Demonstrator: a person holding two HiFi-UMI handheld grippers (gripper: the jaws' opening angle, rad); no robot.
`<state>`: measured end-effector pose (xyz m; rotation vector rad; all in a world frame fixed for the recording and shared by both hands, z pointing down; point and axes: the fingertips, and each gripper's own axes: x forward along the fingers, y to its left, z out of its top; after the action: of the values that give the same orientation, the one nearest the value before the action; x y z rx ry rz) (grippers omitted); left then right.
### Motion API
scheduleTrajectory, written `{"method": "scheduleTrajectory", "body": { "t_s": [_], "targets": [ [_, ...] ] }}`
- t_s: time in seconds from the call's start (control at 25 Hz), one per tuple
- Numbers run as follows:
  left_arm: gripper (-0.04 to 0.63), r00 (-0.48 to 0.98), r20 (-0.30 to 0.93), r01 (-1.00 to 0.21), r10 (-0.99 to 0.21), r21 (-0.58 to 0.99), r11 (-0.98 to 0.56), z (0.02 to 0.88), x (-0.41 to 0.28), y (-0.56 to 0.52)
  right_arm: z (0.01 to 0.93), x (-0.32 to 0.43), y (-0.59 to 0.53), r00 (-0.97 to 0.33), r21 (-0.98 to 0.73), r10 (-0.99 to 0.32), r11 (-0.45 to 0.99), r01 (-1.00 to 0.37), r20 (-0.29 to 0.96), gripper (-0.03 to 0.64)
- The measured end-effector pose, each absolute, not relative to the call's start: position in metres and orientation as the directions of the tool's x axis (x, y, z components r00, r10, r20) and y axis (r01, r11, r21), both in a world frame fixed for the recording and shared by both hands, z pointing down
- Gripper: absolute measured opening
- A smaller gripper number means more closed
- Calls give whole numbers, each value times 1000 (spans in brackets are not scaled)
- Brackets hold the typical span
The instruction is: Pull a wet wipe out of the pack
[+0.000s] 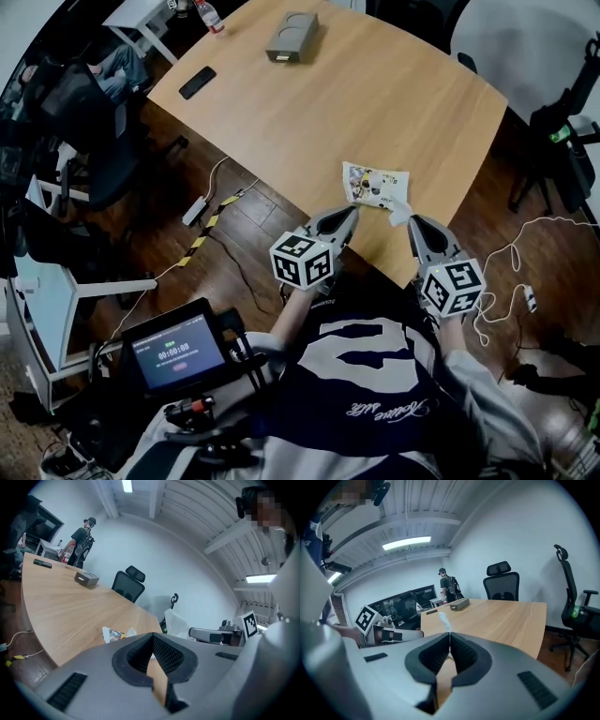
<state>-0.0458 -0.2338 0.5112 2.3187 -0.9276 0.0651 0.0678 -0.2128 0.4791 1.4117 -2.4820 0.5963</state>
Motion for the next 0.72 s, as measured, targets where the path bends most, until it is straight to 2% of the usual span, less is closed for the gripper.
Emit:
{"method": "scheduleTrajectory", "body": {
  "t_s": [0.2,0.4,0.72],
  "targets": [
    [3,783,273,-604,-559,547,-579,514,-46,-172,476,68,-151,-468,-226,-794,410,-884,388,5],
    [3,797,281,-588,-535,564,-579,521,-42,-162,480,68,-148,-459,-229,-793,398,-888,401,5],
    [3,755,263,-619,-600,589,-519,512,-51,-153,474,62,-133,-502,-258,-767,432,-864,399,5]
  ]
}}
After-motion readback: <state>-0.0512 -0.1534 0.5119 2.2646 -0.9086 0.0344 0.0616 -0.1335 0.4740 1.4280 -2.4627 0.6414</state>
